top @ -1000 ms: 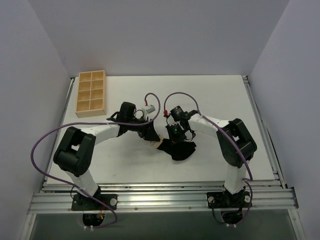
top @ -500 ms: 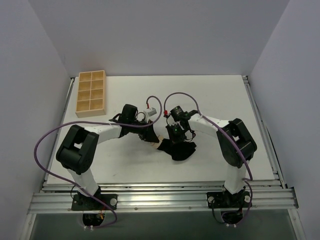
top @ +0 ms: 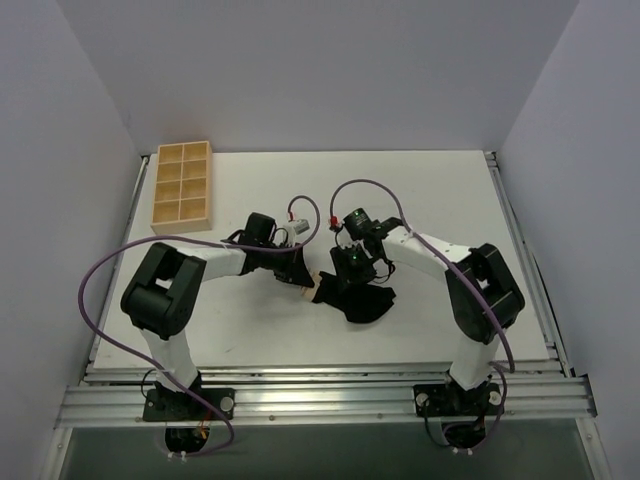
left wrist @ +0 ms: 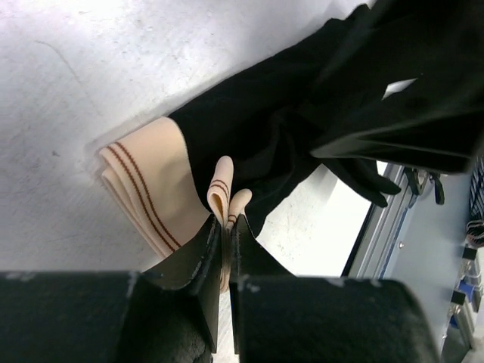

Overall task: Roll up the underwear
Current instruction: Fold the underwear

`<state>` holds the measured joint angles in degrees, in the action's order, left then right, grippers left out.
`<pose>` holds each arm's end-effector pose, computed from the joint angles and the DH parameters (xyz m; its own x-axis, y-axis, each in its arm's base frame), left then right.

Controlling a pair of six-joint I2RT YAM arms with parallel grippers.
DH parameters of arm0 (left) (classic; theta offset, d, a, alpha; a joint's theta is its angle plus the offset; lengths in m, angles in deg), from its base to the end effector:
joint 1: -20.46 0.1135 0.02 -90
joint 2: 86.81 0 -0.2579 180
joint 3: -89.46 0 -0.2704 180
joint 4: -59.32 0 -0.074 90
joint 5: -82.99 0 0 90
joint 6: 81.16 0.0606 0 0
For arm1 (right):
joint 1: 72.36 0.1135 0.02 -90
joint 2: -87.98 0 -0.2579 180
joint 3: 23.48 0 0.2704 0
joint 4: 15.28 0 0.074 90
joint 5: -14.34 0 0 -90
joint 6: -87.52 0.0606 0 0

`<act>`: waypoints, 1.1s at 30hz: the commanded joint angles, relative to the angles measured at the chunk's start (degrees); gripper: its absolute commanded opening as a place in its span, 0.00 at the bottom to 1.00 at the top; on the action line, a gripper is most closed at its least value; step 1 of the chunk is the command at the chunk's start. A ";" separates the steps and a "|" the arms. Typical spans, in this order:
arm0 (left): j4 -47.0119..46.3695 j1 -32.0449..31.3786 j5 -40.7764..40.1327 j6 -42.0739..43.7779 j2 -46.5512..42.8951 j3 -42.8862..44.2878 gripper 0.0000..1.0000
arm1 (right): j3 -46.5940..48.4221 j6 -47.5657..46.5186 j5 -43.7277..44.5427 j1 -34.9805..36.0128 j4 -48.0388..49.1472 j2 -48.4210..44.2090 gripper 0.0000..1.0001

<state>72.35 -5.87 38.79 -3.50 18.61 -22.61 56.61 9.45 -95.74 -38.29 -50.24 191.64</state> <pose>0.3187 -0.2062 0.1078 -0.8292 0.2441 -0.5029 0.5533 0.4861 -0.6764 0.3173 0.2397 0.1443 -0.8307 -0.3274 -0.4502 -0.5140 0.7617 0.3944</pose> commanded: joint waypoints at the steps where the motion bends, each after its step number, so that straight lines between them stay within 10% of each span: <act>1: -1.61 0.93 -1.41 -1.98 0.92 0.79 0.02 | -1.34 0.90 2.05 0.21 -2.31 -7.31 0.35; 19: -6.45 2.07 1.13 -7.87 3.38 2.81 0.02 | -11.01 5.30 12.24 10.67 1.30 -18.49 0.51; 33: -6.36 2.07 1.75 -8.23 3.29 3.07 0.02 | -10.58 6.01 24.03 13.05 -2.74 -15.59 0.36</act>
<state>68.02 -4.18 38.84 -11.93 21.81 -21.95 45.66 14.47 -75.39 -25.75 -50.15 175.16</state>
